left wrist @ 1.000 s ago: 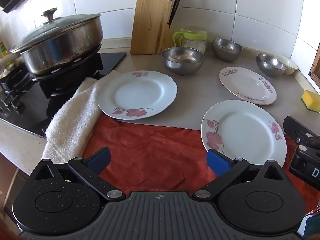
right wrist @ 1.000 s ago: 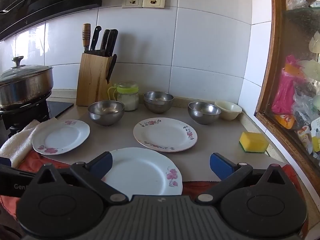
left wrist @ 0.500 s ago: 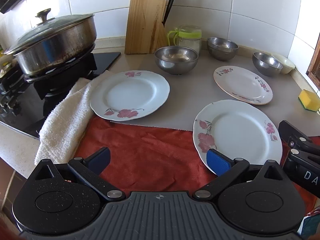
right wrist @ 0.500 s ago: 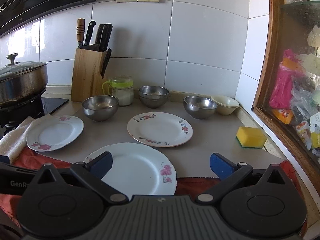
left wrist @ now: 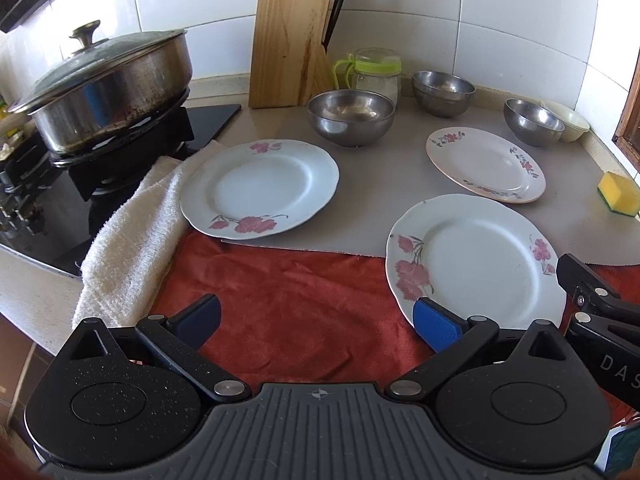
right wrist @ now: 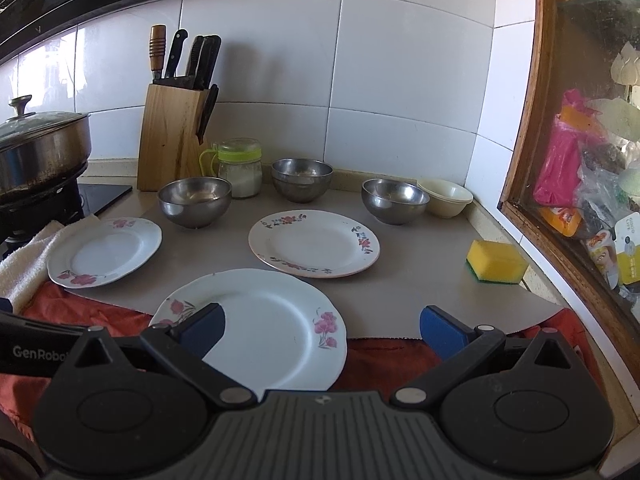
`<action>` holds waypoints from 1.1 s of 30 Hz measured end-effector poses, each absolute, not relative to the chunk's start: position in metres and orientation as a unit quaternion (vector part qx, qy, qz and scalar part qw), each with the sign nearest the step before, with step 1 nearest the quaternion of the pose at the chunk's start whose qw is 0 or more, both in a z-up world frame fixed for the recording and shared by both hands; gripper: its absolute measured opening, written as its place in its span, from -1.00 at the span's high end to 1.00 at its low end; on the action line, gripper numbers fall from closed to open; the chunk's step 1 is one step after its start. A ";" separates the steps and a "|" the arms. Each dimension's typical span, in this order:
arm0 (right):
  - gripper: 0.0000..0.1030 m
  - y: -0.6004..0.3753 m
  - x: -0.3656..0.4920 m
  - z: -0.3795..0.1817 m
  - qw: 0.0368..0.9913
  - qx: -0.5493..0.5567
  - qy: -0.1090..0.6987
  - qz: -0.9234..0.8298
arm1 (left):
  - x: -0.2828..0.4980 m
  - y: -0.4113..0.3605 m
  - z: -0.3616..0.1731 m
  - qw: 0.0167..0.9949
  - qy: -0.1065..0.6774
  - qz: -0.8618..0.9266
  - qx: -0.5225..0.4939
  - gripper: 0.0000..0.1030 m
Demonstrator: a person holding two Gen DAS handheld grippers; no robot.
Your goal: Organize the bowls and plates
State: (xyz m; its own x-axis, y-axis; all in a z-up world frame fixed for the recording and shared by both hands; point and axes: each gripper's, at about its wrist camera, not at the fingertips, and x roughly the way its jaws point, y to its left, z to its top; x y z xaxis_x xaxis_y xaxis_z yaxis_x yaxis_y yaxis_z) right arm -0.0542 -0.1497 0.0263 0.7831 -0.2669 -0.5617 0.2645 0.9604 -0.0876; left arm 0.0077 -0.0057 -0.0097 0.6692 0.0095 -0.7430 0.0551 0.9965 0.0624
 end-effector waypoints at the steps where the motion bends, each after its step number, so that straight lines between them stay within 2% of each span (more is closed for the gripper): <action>1: -1.00 -0.149 -0.054 0.026 0.944 -0.002 0.298 -0.141 | 0.008 -0.006 -0.010 0.912 0.408 -0.012 0.039 -1.00; 33: -1.00 -0.164 -0.047 0.018 0.939 0.005 0.314 -0.140 | 0.014 -0.016 -0.017 0.907 0.418 -0.019 0.036 -1.00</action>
